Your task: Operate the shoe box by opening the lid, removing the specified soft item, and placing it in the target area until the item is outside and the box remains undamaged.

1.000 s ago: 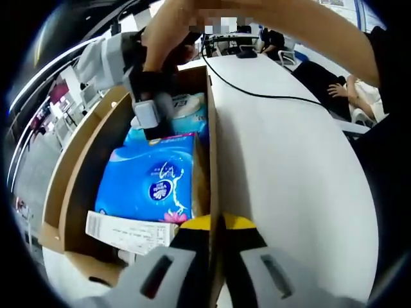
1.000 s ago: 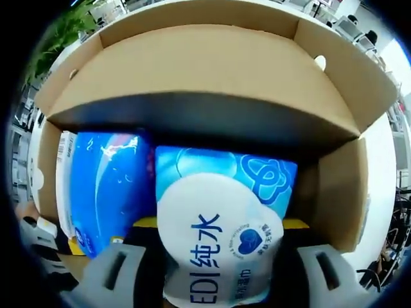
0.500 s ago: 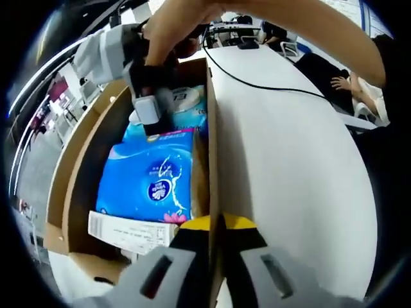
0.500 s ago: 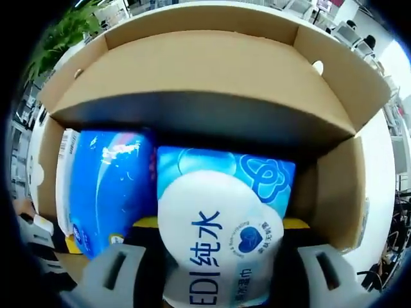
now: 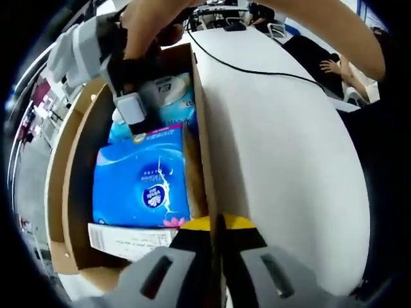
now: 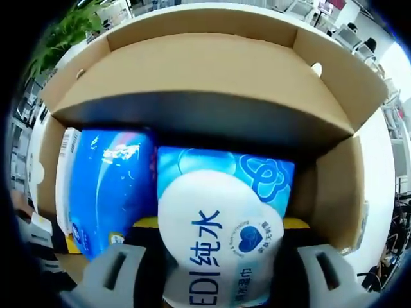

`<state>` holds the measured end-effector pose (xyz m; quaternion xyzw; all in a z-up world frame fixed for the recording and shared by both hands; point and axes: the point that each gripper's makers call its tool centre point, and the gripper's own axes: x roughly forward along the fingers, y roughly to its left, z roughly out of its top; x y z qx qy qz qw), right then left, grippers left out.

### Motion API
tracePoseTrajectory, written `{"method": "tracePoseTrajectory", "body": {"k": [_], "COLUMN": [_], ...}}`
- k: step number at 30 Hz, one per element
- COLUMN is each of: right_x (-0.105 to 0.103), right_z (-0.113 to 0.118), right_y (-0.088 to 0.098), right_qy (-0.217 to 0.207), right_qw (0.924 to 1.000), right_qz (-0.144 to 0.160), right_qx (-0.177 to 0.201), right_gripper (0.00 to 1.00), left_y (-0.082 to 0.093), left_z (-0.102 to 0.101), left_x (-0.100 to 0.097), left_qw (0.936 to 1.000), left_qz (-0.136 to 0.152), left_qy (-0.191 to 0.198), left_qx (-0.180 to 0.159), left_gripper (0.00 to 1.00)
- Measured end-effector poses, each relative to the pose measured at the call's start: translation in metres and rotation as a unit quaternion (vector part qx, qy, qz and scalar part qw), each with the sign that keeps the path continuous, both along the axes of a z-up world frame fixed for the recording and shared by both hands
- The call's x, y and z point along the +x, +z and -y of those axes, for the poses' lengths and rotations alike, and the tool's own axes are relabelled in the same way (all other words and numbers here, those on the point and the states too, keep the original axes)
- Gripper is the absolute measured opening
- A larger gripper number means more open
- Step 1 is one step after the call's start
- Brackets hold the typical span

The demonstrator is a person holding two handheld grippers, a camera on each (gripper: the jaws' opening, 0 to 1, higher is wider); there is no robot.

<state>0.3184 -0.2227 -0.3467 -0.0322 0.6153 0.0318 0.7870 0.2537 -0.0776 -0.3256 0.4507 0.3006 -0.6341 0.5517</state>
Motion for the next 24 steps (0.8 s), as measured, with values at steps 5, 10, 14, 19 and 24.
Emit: {"method": "tracePoseTrajectory", "body": {"k": [5, 10, 14, 19, 24], "right_x": [0.003, 0.014, 0.015, 0.014, 0.011], "right_z": [0.001, 0.008, 0.007, 0.005, 0.002], "right_y": [0.001, 0.000, 0.000, 0.001, 0.001], "right_qy": [0.004, 0.009, 0.017, 0.021, 0.021], "right_qw": [1.0000, 0.9999, 0.9998, 0.9997, 0.9997], "right_qz": [0.006, 0.006, 0.003, 0.011, 0.001], "right_qx": [-0.001, -0.001, -0.002, -0.010, -0.010], "right_gripper": [0.68, 0.68, 0.68, 0.68, 0.67], "left_y": [0.000, -0.002, -0.001, 0.000, 0.001], "left_z": [0.000, 0.002, 0.003, 0.001, 0.001], "left_x": [0.004, 0.011, 0.009, 0.003, 0.001], "left_qw": [0.9997, 0.9996, 0.9997, 0.9999, 0.9997], "left_qz": [-0.021, -0.024, -0.020, -0.010, -0.020], "left_qy": [0.013, 0.014, 0.009, 0.005, 0.014], "left_qx": [-0.008, -0.008, -0.009, -0.005, -0.007], "left_gripper": [0.02, 0.02, 0.02, 0.02, 0.02]}}
